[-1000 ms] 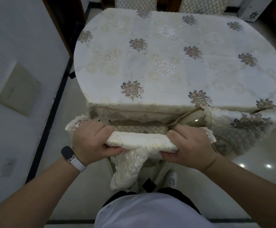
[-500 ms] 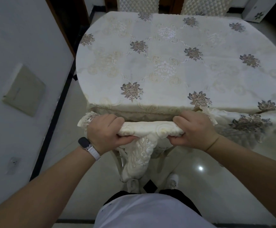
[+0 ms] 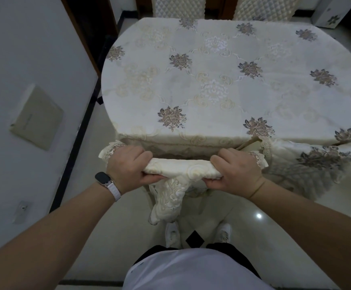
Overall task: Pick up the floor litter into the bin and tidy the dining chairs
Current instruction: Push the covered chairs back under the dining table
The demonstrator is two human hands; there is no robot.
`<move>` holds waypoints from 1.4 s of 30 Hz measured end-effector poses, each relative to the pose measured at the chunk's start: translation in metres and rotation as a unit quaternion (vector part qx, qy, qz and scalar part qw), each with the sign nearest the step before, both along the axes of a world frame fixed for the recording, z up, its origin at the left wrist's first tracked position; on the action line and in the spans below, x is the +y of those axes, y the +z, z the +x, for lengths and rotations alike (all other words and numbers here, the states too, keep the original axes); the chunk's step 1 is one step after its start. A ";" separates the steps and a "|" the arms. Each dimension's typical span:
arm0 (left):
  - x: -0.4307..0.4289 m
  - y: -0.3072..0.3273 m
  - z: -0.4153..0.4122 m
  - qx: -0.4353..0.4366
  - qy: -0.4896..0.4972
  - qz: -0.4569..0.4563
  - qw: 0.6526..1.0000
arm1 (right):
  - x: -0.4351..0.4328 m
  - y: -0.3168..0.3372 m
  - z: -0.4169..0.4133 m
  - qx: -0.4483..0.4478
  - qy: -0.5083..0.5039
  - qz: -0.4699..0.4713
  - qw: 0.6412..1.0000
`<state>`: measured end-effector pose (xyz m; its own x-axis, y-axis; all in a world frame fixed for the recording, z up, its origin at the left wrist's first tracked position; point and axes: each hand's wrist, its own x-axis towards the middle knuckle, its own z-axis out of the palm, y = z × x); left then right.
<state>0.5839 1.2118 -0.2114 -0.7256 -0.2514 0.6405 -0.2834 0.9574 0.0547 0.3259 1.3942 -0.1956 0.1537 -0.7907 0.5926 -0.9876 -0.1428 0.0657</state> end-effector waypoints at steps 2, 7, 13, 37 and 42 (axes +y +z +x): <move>0.001 -0.008 0.000 -0.013 -0.001 0.007 1.000 | 0.001 -0.005 -0.003 0.000 0.003 0.010 1.000; -0.005 -0.017 -0.005 -0.035 -0.009 0.021 0.999 | -0.006 -0.017 -0.011 0.007 -0.003 0.040 0.999; -0.020 -0.026 -0.014 -0.039 -0.005 0.022 0.999 | -0.023 -0.031 -0.020 0.002 -0.002 0.059 0.998; -0.058 -0.052 -0.042 -0.094 0.069 0.064 0.991 | -0.073 -0.048 -0.051 -0.026 -0.015 0.174 0.984; -0.064 -0.053 -0.046 -0.095 0.056 0.065 0.992 | -0.077 -0.051 -0.056 -0.026 -0.005 0.177 0.984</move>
<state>0.5380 1.1473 -0.2643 -0.7934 -0.4079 0.4519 -0.4039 0.9081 0.1106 0.2694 1.3168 -0.2463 0.1225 -0.9499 0.2874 -0.9897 -0.1385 -0.0362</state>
